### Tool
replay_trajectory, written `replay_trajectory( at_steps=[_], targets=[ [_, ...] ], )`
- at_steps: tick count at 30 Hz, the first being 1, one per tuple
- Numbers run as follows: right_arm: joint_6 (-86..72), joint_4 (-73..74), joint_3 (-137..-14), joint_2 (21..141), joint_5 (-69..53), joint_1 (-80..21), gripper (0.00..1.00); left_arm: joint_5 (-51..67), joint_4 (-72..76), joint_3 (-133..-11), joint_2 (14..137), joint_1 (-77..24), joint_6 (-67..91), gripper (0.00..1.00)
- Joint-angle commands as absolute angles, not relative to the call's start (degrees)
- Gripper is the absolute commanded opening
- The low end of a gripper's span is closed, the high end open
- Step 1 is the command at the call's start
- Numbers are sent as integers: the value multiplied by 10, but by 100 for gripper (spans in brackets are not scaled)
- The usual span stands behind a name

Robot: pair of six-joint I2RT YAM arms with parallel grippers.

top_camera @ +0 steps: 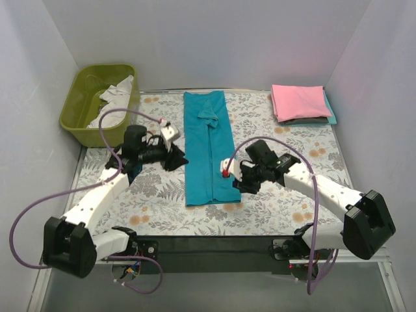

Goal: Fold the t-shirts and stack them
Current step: Fold the tshirt

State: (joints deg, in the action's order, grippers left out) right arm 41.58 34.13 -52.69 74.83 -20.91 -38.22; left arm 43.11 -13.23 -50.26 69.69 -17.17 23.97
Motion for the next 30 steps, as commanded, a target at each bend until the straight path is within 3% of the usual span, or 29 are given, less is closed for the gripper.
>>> replay_trajectory(
  at_steps=[1, 6, 13, 30],
  targets=[
    [480, 281, -448, 713, -141, -424, 36, 474, -172, -395, 630, -193, 76, 37],
    [515, 151, -359, 680, -113, -482, 42, 397, -108, -235, 532, -301, -11, 39],
    [529, 92, -344, 702, -126, -508, 44, 318, -18, -213, 585, -400, -4, 42],
    [539, 87, -312, 757, -156, -524, 44, 248, 58, -192, 724, -433, 3, 36]
  ],
)
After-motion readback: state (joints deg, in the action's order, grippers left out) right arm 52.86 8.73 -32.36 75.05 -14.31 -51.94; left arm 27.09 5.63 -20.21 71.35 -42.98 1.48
